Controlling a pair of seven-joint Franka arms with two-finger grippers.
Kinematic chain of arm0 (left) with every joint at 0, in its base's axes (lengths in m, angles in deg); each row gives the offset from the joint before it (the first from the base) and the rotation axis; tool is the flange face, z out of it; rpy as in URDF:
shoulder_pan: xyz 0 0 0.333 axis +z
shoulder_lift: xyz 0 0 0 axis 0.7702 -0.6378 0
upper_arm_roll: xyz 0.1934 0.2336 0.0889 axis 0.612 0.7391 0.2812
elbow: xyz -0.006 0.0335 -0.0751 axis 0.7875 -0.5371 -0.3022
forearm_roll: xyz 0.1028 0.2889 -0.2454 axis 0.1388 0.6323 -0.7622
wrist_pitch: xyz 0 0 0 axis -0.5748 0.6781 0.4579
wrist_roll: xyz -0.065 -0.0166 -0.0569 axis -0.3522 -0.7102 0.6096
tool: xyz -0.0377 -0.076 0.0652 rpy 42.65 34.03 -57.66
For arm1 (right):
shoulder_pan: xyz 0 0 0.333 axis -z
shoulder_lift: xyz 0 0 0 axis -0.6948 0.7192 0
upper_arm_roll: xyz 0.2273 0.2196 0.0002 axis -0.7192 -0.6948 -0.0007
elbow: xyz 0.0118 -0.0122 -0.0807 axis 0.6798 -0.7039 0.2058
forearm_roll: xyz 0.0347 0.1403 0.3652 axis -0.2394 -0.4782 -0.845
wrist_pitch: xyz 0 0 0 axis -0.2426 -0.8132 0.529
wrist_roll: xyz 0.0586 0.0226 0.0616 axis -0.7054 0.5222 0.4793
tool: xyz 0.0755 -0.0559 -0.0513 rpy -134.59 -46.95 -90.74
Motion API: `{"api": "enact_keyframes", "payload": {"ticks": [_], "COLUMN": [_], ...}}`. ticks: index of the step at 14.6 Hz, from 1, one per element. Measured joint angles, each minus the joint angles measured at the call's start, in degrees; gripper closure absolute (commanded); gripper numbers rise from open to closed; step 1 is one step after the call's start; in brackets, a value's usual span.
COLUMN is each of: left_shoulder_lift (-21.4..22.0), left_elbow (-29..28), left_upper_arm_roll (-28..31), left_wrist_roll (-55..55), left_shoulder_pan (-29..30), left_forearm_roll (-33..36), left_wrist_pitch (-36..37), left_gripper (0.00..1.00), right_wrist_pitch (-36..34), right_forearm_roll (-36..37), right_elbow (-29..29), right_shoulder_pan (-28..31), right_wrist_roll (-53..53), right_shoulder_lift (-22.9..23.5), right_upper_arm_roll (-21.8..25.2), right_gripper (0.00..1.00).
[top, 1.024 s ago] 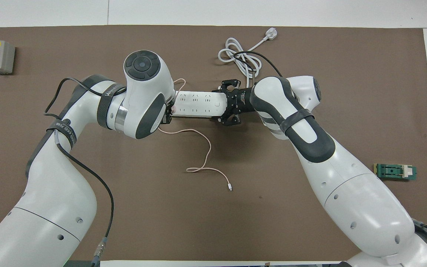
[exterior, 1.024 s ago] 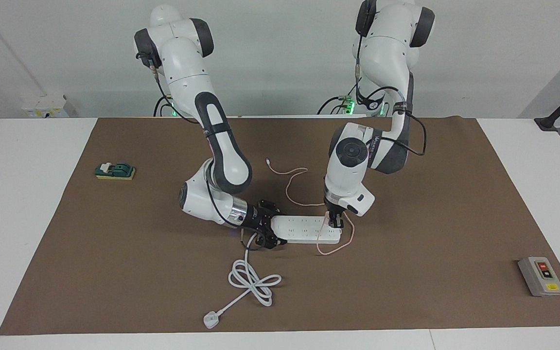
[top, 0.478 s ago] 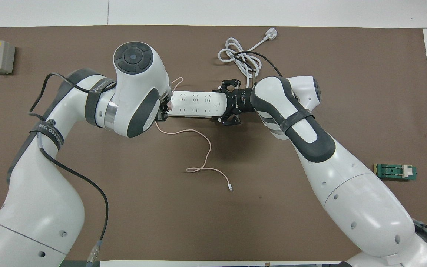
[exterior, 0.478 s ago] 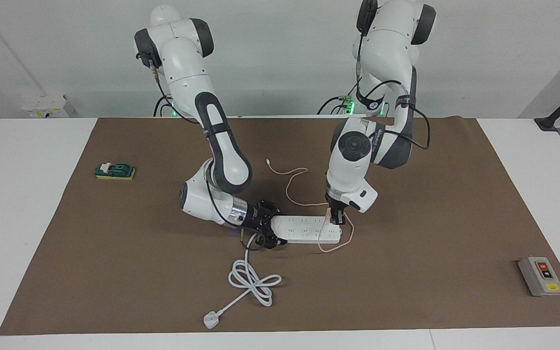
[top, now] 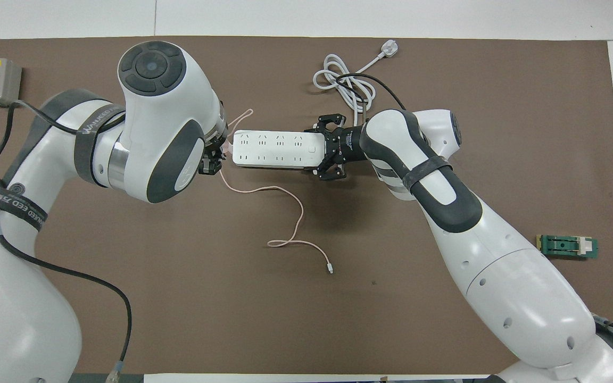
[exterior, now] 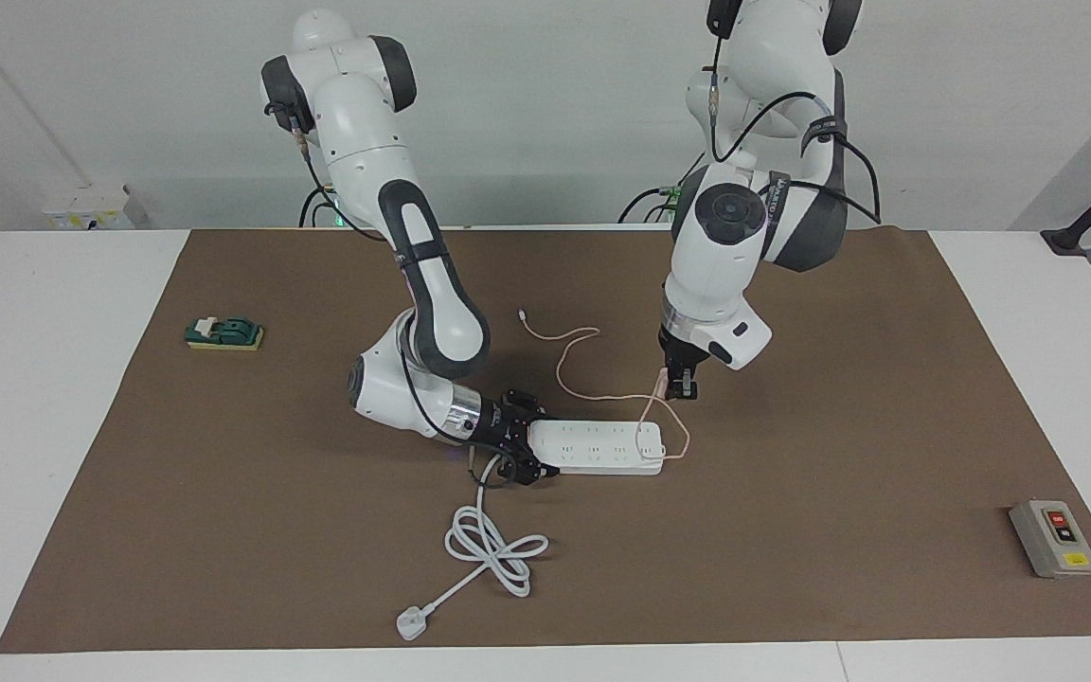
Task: Unplug charger and place it aside
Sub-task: 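Pull the pink charger out of the strip with the left gripper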
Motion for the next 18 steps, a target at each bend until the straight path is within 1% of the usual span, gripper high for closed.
{"api": "enact_keyframes", "payload": {"ticks": [1, 2, 5, 7, 10, 13, 16, 18], "left_shoulder_lift": [0.6, 1.1, 2.5, 3.4, 6.2, 9.8, 12.3, 14.4], "left_elbow": [0.0, 0.0, -0.1, -1.1, -5.6, -10.0, -13.3, -16.7], "left_upper_arm_roll": [0.1, 0.1, 0.2, 0.2, 0.4, 0.5, 0.6, 0.6], "left_wrist_roll": [4.1, 8.5, 25.7, 36.0, 49.5, 62.6, 73.4, 82.7], "left_shoulder_pan": [0.5, 1.0, 1.8, 2.6, 4.8, 9.1, 13.7, 16.7], "left_forearm_roll": [0.0, 0.0, 0.0, 0.0, 0.0, 0.0, 0.0, 0.0], "left_wrist_pitch": [1.0, 2.1, 6.9, 8.8, 9.1, 9.1, 8.7, 6.8], "left_gripper": [1.00, 1.00, 1.00, 1.00, 1.00, 1.00, 1.00, 1.00], "right_wrist_pitch": [0.0, 0.0, 1.6, 2.2, 2.1, 1.5, 0.4, -1.2], "right_forearm_roll": [0.0, 0.0, 0.0, 0.0, 0.0, 0.1, 1.4, 2.4], "right_elbow": [0.0, 0.0, 0.0, -0.1, -0.1, 0.2, 0.3, 0.2], "right_shoulder_pan": [0.0, 0.0, -0.9, -1.4, -1.5, -1.5, -1.5, -1.3], "right_wrist_roll": [0.0, 0.0, 1.3, 1.4, 1.3, 0.7, -1.0, -1.5], "right_shoulder_lift": [0.0, 0.0, 0.1, 0.0, 0.0, -0.3, -1.5, -2.5], "right_upper_arm_roll": [0.0, 0.0, 0.0, 0.1, 0.2, 0.2, 0.4, 0.7], "right_gripper": [0.81, 0.01, 0.00, 0.00, 0.00, 0.00, 0.00, 0.00]}}
